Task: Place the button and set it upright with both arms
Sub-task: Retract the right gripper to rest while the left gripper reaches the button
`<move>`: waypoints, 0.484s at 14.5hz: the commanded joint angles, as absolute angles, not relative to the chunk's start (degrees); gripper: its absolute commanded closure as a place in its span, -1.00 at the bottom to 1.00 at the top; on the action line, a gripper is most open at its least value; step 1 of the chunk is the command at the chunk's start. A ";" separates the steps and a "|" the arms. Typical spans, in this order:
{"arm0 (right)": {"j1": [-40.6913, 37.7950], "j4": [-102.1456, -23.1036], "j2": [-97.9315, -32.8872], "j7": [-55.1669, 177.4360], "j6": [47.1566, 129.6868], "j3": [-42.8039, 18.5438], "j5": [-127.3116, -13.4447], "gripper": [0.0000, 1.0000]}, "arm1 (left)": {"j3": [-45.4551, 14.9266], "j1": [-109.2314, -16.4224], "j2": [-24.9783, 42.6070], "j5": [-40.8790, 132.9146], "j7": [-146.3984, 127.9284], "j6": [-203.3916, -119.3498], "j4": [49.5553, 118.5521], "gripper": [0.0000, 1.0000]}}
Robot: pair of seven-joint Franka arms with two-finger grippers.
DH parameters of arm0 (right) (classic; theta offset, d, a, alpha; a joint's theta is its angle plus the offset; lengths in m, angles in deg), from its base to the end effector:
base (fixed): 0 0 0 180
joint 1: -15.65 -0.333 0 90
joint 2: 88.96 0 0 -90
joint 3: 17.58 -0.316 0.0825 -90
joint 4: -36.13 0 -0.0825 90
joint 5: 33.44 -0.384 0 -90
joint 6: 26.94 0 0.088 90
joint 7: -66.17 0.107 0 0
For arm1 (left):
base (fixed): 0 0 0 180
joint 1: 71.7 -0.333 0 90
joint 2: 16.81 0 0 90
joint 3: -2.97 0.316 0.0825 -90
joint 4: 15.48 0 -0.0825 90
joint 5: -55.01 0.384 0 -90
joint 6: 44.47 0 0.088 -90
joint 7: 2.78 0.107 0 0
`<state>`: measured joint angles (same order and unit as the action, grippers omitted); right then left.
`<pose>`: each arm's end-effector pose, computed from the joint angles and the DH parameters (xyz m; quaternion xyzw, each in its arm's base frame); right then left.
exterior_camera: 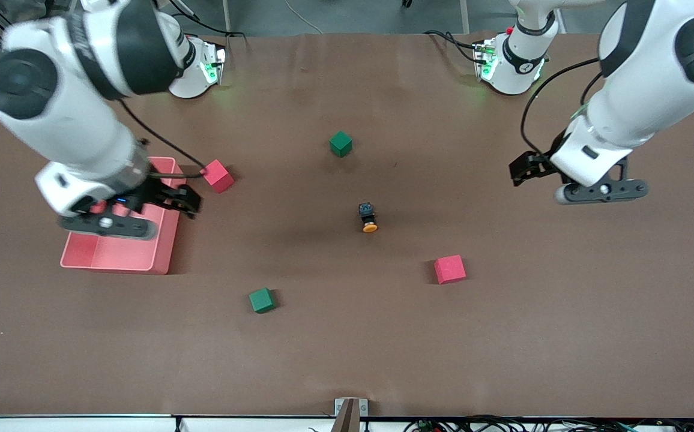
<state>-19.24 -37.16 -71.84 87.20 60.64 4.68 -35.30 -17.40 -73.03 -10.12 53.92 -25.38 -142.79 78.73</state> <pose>0.6085 0.1798 0.5907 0.9970 -0.0657 -0.0017 0.0420 0.5632 -0.1860 0.5390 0.9988 0.0333 -0.0282 0.0210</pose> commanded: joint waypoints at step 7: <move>-9.24 -46.48 -85.97 75.41 57.18 5.80 -33.53 -1.00 | -21.28 -61.18 1.63 60.00 -48.80 -161.26 83.04 -1.00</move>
<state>-11.89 -42.40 -81.90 78.98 57.14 7.11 -34.34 -21.28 -64.46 -1.34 56.48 -43.26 -158.06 83.17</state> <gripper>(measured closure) 0.000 0.000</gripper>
